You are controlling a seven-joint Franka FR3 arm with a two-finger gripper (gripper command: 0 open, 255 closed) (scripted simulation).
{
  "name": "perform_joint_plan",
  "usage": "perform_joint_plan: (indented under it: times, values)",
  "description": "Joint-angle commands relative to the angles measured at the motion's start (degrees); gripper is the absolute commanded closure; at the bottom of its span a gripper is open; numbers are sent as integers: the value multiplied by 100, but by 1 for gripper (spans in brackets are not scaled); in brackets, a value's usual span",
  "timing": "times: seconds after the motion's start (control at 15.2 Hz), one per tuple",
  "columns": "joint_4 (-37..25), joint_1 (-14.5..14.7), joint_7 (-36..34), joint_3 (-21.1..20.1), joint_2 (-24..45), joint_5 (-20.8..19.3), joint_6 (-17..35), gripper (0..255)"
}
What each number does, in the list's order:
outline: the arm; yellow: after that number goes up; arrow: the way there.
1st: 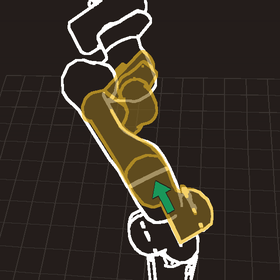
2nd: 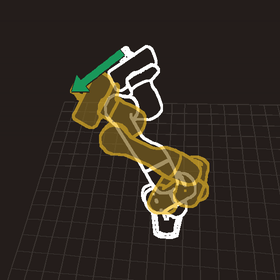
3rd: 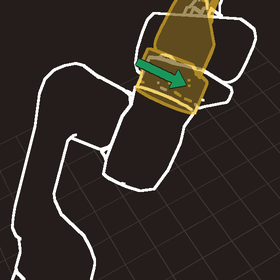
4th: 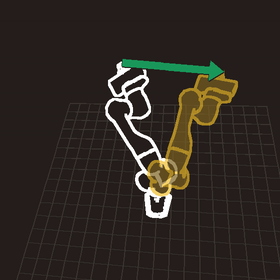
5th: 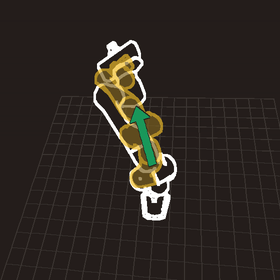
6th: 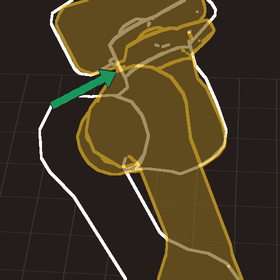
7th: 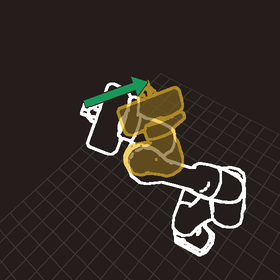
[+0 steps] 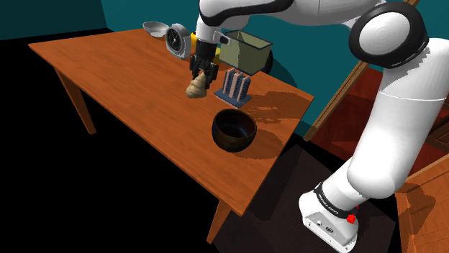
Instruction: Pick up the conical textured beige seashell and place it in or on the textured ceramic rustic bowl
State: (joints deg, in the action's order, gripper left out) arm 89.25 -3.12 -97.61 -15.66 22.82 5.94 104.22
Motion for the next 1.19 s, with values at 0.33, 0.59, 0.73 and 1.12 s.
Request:
perform_joint_plan:
  times: [0.33,0.59,0.73,1.12]
  values:
    - [-441,3,-71,-13,-74,6,-507,255]
    - [-717,8,-115,-20,-95,6,-800,255]
    - [-386,-43,-80,-32,-379,75,-750,255]
    - [1615,-249,222,-47,-1915,488,-277,255]
